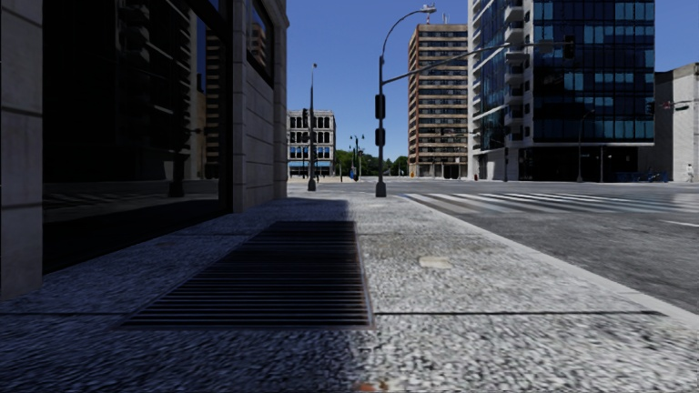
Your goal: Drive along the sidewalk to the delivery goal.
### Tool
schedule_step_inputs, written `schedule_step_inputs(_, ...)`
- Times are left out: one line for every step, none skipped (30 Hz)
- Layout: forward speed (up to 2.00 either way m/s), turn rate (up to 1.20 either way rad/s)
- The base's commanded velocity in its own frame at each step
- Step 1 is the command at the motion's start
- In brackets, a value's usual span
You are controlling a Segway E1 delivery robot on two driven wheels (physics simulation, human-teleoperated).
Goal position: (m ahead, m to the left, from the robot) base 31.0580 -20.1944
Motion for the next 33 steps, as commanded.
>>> schedule_step_inputs(2.00,0.00)
schedule_step_inputs(2.00,0.00)
schedule_step_inputs(2.00,0.00)
schedule_step_inputs(2.00,0.00)
schedule_step_inputs(2.00,0.00)
schedule_step_inputs(2.00,0.00)
schedule_step_inputs(2.00,0.00)
schedule_step_inputs(2.00,0.00)
schedule_step_inputs(2.00,0.00)
schedule_step_inputs(2.00,0.00)
schedule_step_inputs(2.00,0.00)
schedule_step_inputs(2.00,0.00)
schedule_step_inputs(2.00,0.00)
schedule_step_inputs(2.00,0.00)
schedule_step_inputs(2.00,0.00)
schedule_step_inputs(2.00,0.00)
schedule_step_inputs(2.00,0.00)
schedule_step_inputs(2.00,0.00)
schedule_step_inputs(2.00,0.00)
schedule_step_inputs(2.00,0.00)
schedule_step_inputs(2.00,0.00)
schedule_step_inputs(2.00,0.00)
schedule_step_inputs(2.00,0.00)
schedule_step_inputs(2.00,0.00)
schedule_step_inputs(2.00,0.00)
schedule_step_inputs(2.00,0.00)
schedule_step_inputs(2.00,0.00)
schedule_step_inputs(2.00,0.00)
schedule_step_inputs(2.00,0.00)
schedule_step_inputs(2.00,0.00)
schedule_step_inputs(2.00,0.00)
schedule_step_inputs(2.00,0.00)
schedule_step_inputs(2.00,0.00)
